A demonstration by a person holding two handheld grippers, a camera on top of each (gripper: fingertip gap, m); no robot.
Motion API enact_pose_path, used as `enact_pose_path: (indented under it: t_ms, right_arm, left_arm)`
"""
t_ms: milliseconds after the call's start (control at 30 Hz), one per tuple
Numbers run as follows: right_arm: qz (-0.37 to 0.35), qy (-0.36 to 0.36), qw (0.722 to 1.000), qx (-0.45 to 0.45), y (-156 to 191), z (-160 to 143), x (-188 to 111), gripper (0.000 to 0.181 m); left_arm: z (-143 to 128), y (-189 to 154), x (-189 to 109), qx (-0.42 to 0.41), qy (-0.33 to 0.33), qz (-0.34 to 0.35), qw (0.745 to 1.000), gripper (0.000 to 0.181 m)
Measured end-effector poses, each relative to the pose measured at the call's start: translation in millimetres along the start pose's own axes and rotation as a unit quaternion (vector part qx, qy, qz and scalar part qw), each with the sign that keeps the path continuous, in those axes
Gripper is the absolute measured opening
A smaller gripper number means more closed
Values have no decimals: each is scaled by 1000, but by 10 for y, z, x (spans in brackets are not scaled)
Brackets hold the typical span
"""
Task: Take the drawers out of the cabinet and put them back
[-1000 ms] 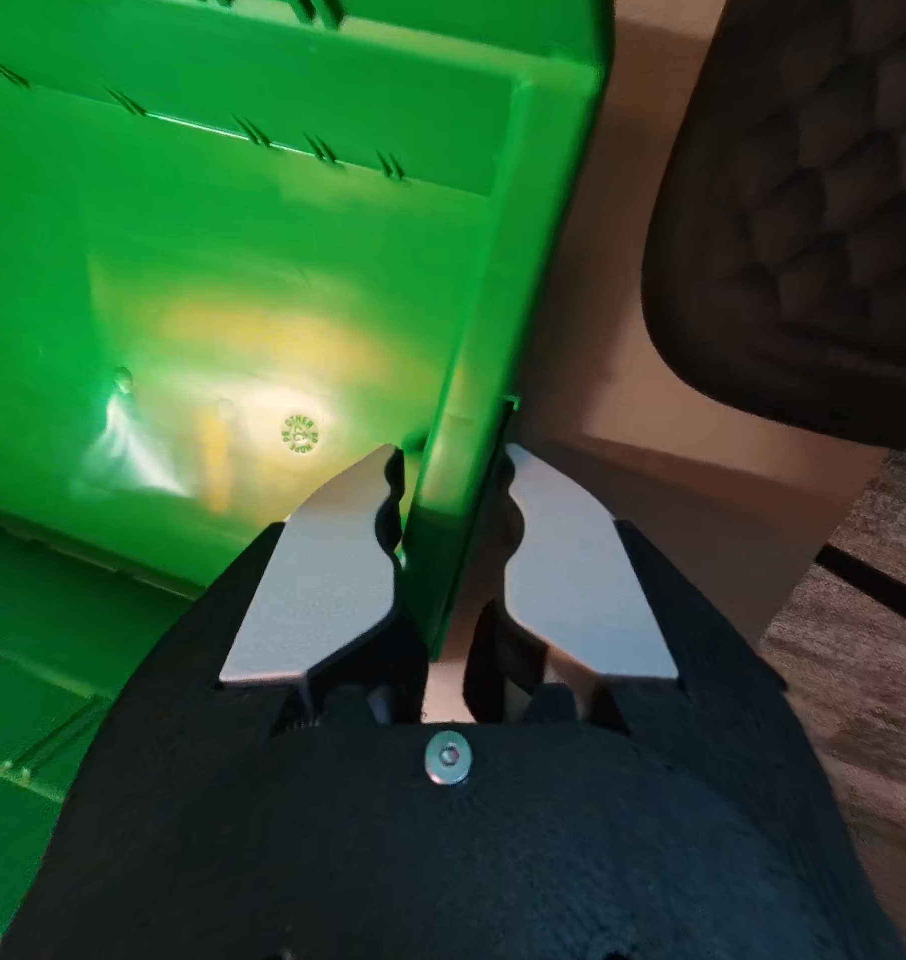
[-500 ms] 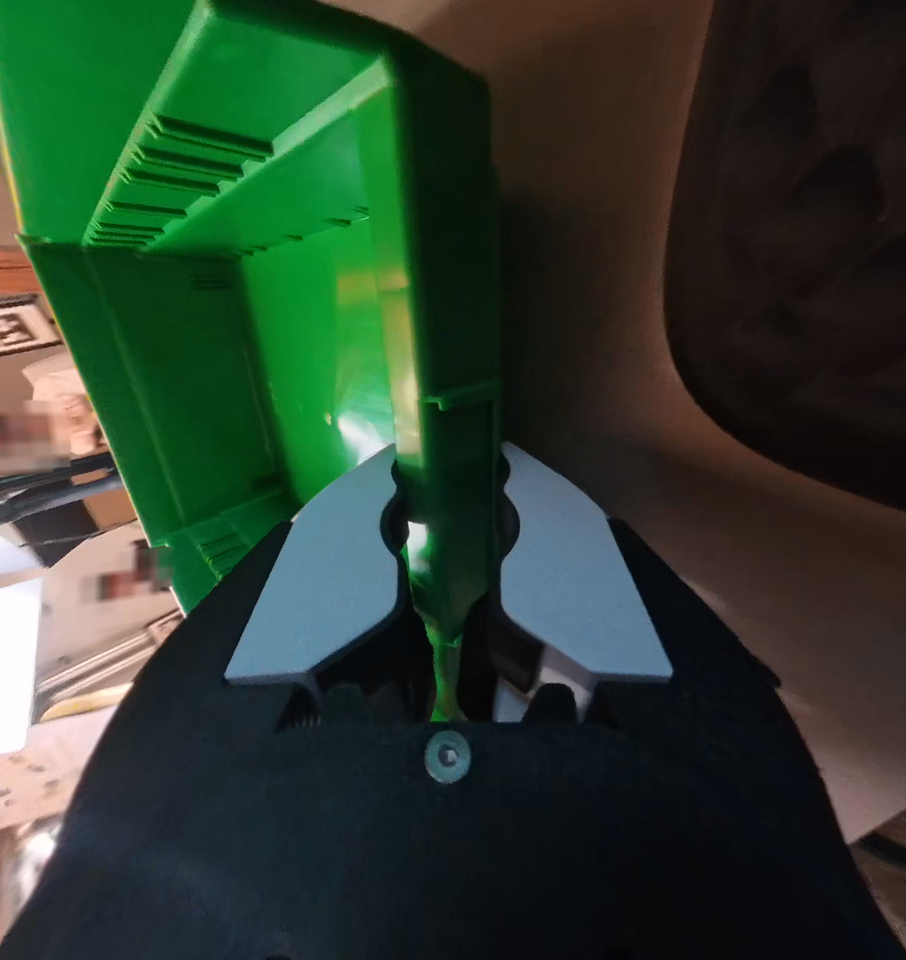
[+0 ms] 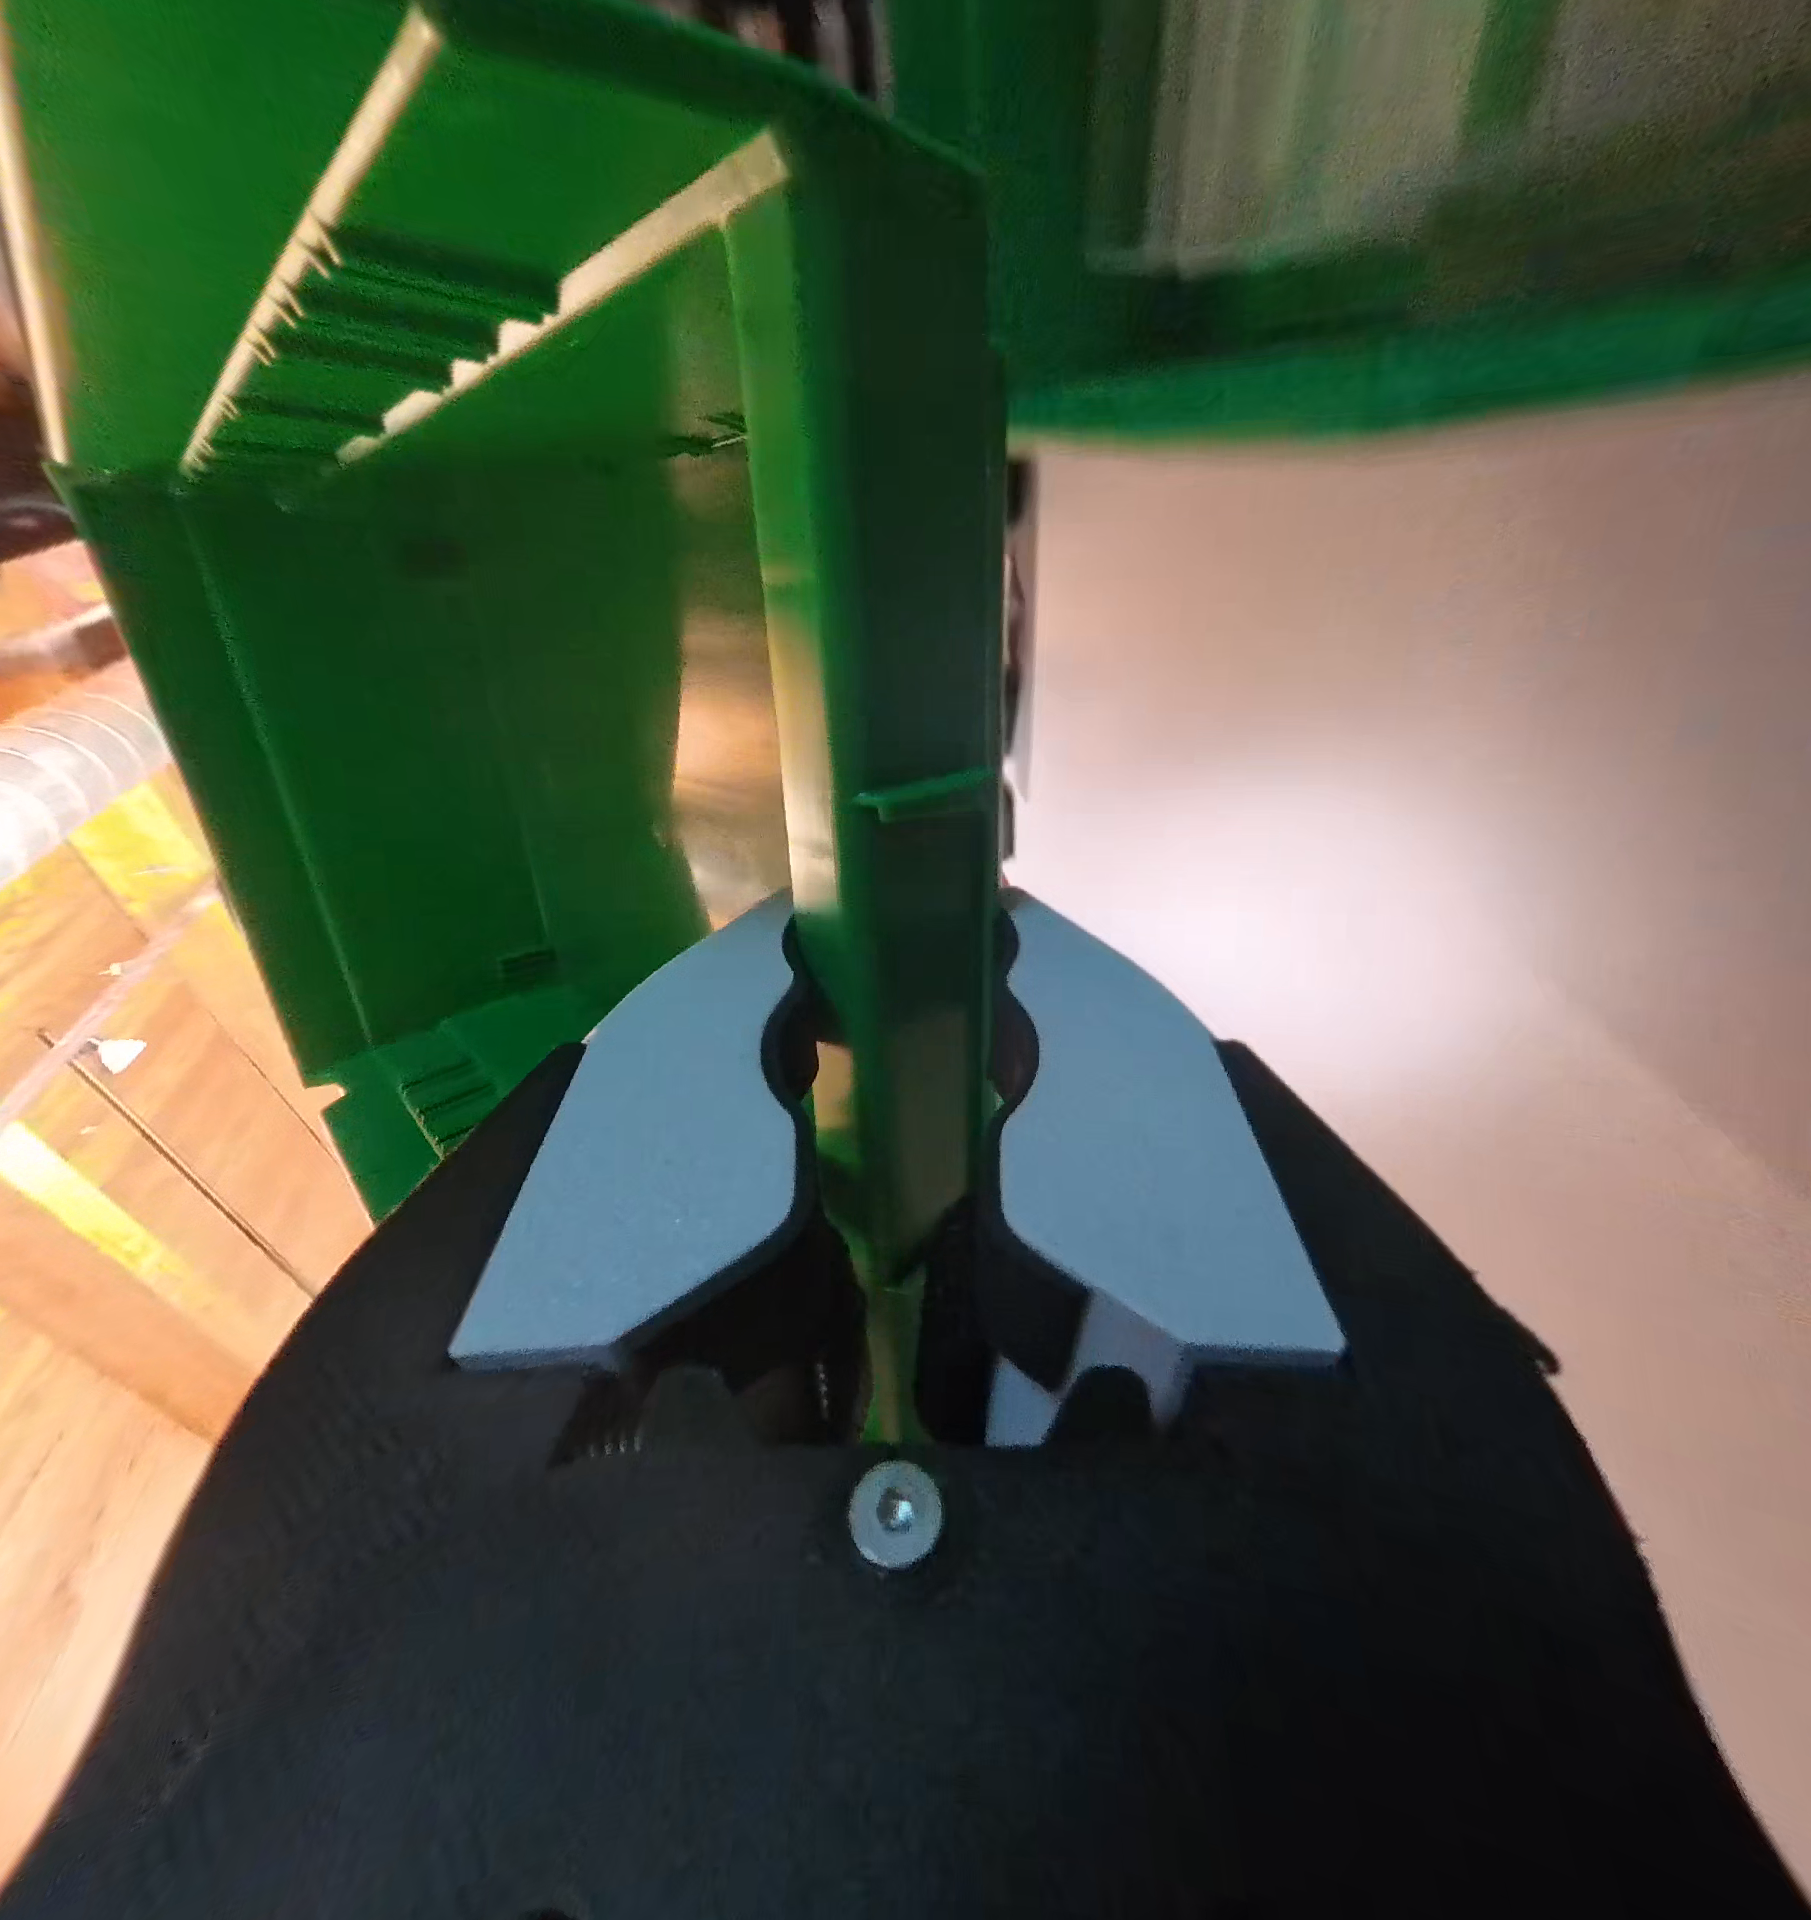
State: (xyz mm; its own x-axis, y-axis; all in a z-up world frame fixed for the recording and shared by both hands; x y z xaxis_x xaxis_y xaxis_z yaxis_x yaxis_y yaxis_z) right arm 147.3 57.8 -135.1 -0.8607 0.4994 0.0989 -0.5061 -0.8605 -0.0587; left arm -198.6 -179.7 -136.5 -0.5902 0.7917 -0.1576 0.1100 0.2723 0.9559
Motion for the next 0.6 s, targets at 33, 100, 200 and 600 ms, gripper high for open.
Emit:
enact_pose_path:
  t_ms: [33,100,200,600]
  right_arm:
    - [-2,-2,1000,-1,-13,8,-10,99]
    - [-10,-6,1000,-5,-50,31,-38,99]
    - [-29,-16,999,-18,-139,90,-108,99]
    - [-148,-87,985,-25,-748,444,-705,93]
  left_arm:
    - [135,70,-20,-5,-11,10,1000,29]
    - [425,178,-42,-15,-34,27,999,29]
    - [896,278,-50,-20,-72,44,996,29]
    - [2832,465,-194,-33,-260,-7,965,30]
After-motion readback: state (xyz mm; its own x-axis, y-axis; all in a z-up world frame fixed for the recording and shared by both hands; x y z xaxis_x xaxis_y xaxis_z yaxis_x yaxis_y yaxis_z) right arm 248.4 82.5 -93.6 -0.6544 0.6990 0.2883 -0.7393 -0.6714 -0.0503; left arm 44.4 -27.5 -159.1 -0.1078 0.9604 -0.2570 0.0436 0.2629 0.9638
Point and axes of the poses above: each gripper's, where its closed fingertips meet, x out along the fingers, z out of its top, y = z × x across the jaws, the point moved 7 cm from there along -x, back along the fingers, and after that the axes turned 9 degrees about x, right-handed, at the moved point
